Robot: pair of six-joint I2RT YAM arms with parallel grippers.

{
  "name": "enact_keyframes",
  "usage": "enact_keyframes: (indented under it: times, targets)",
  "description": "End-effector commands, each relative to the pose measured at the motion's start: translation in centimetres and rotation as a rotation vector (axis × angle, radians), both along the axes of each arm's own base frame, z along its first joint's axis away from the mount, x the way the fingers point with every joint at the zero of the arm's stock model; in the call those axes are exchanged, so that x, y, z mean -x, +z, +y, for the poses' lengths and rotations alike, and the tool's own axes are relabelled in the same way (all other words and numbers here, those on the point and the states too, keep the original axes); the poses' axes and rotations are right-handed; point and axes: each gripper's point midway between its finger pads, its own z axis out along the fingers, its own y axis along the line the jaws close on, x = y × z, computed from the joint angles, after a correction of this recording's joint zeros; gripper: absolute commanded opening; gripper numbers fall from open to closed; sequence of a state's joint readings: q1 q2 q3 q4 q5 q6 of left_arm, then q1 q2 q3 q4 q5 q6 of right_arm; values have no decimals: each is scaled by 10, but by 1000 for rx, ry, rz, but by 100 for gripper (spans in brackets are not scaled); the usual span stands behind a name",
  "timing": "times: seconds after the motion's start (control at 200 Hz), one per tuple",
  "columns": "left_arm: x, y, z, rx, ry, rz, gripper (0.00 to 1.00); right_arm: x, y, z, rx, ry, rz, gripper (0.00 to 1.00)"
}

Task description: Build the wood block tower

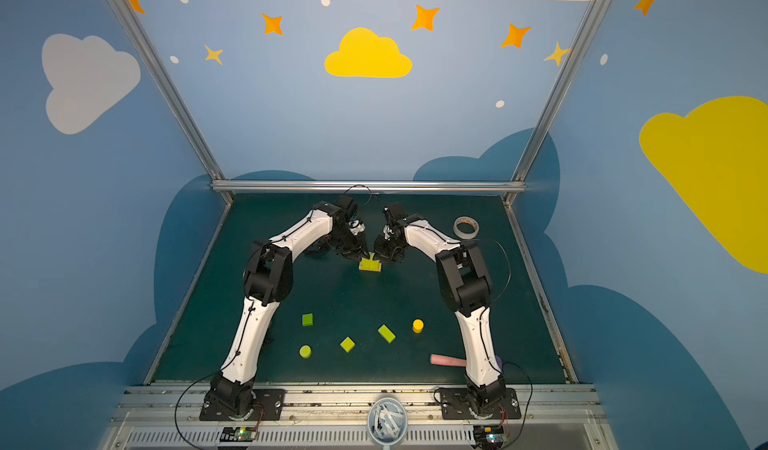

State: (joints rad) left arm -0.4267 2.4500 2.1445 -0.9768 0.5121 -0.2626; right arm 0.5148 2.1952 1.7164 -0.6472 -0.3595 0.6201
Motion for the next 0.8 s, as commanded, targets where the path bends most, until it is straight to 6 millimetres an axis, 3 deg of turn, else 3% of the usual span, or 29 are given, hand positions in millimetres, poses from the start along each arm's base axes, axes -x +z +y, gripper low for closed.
enact_keyframes:
  times: [0.0,0.265,0.446,0.561,0.726,0.796]
  targets:
    - [-4,21,2,3,1,-43,35,0,5,-3,15,3,-11,30]
    - [-8,50,7,10,9,-99,37,4,28,-12,26,-11,-54,43]
    - [-6,74,14,18,28,-150,36,13,46,-18,26,-12,-95,43]
    - [0,88,15,51,43,-183,36,25,50,-20,25,-6,-103,33]
    - [14,110,21,92,61,-238,35,45,38,-16,30,11,-78,0]
    - [21,115,23,110,72,-253,35,51,31,-11,28,17,-62,0]
